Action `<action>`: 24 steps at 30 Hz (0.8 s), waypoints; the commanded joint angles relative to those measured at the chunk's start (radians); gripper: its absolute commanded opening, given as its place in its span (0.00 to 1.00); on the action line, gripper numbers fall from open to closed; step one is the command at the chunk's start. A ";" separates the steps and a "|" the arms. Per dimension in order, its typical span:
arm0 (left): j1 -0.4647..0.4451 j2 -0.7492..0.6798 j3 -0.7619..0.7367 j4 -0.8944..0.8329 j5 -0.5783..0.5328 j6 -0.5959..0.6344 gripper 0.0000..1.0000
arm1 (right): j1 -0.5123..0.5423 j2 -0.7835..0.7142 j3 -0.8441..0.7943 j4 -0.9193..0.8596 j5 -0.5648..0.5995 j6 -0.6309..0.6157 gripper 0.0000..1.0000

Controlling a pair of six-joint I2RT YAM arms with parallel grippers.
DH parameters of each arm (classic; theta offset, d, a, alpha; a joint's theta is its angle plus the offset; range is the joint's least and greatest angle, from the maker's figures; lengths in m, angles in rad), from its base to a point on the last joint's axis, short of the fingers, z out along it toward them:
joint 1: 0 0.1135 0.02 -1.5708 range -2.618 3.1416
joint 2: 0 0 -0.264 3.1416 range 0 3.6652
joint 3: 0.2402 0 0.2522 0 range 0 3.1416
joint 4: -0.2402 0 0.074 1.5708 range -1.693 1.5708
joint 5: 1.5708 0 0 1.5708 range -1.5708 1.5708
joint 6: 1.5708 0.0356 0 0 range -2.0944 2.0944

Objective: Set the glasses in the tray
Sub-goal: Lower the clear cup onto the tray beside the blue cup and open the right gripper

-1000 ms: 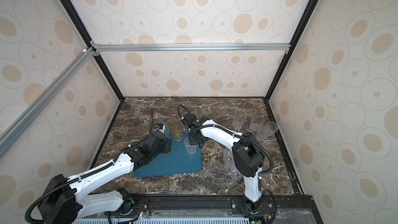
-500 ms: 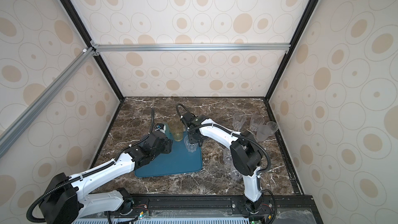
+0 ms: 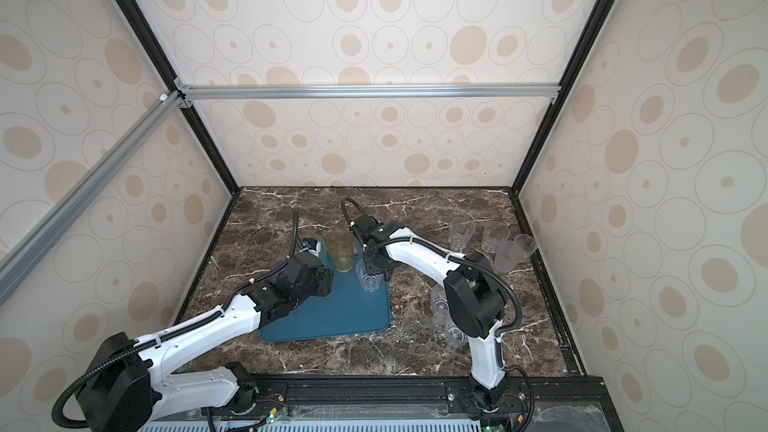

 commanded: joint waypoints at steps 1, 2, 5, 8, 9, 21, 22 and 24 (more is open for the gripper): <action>0.006 0.003 0.016 -0.003 -0.005 0.013 0.60 | -0.015 0.051 -0.030 -0.004 0.072 -0.004 0.06; 0.006 0.002 0.015 -0.004 -0.005 0.015 0.60 | -0.017 0.049 -0.035 -0.001 0.065 -0.003 0.05; 0.007 0.002 0.014 -0.002 -0.007 0.015 0.60 | -0.015 0.040 -0.045 0.001 0.060 -0.002 0.05; 0.005 0.006 0.017 0.000 -0.004 0.014 0.60 | -0.016 0.038 -0.047 0.001 0.064 -0.003 0.05; 0.006 0.008 0.018 0.001 -0.002 0.015 0.60 | -0.016 0.038 -0.044 -0.005 0.060 -0.004 0.05; 0.006 0.002 0.023 -0.005 -0.007 0.019 0.60 | -0.016 -0.011 -0.063 -0.050 -0.003 -0.015 0.06; 0.006 0.002 0.023 -0.004 -0.008 0.019 0.60 | -0.015 -0.016 -0.065 -0.054 -0.006 -0.014 0.06; 0.006 0.003 0.021 -0.002 -0.006 0.020 0.60 | -0.016 -0.023 -0.072 -0.057 -0.014 -0.015 0.06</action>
